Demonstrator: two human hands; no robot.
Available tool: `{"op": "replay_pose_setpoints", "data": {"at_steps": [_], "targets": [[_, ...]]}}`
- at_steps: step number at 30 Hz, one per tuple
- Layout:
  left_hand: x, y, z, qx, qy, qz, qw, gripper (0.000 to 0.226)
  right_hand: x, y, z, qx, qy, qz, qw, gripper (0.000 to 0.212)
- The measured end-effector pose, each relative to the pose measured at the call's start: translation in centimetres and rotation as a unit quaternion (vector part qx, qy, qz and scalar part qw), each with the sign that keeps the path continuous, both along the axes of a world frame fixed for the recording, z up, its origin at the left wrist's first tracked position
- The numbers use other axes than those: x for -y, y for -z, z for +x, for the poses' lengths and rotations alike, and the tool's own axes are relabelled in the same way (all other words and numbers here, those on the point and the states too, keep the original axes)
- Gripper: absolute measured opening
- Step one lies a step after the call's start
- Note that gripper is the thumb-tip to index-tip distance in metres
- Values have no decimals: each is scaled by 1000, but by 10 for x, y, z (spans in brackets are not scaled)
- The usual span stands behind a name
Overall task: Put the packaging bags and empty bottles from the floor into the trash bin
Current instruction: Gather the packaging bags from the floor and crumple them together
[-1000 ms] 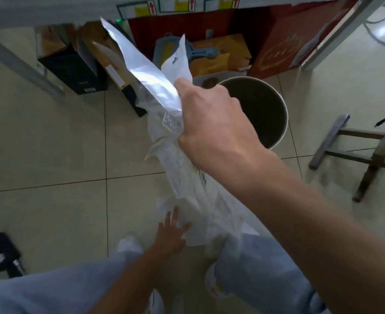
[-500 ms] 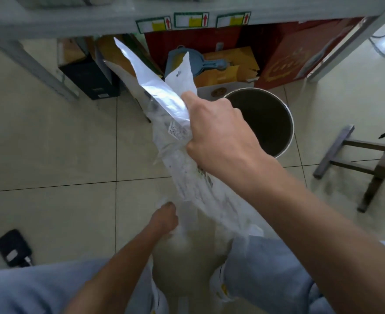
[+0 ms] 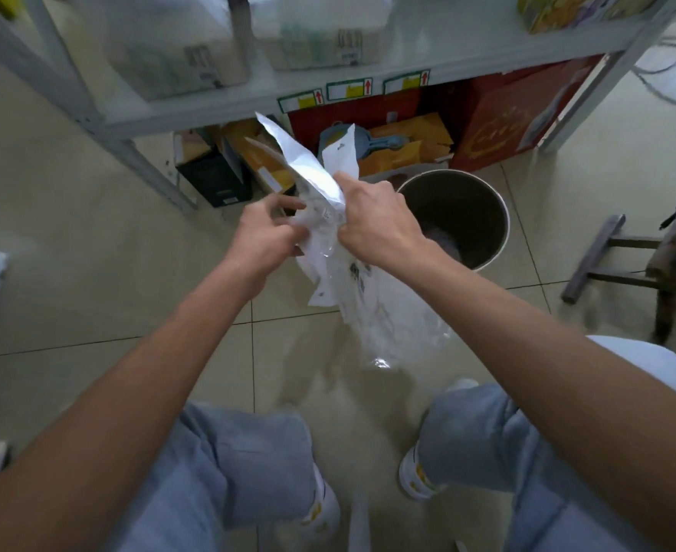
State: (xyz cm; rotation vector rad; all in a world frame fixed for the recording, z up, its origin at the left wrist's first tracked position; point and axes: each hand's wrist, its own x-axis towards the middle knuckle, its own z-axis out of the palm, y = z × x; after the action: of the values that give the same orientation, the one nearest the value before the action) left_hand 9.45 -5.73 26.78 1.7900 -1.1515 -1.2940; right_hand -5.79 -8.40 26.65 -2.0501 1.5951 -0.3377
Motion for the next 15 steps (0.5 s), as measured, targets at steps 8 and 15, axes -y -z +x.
{"op": "replay_pose_setpoints", "data": {"at_steps": [8,15], "targets": [[7,-17,-31,-158,-22,-6,987,28,4,-17,-22,139,-11,60,988,55],[15,-23,-38,-243,76,-17,967,26,14,-18,-41,155,-4,94,983,89]]}}
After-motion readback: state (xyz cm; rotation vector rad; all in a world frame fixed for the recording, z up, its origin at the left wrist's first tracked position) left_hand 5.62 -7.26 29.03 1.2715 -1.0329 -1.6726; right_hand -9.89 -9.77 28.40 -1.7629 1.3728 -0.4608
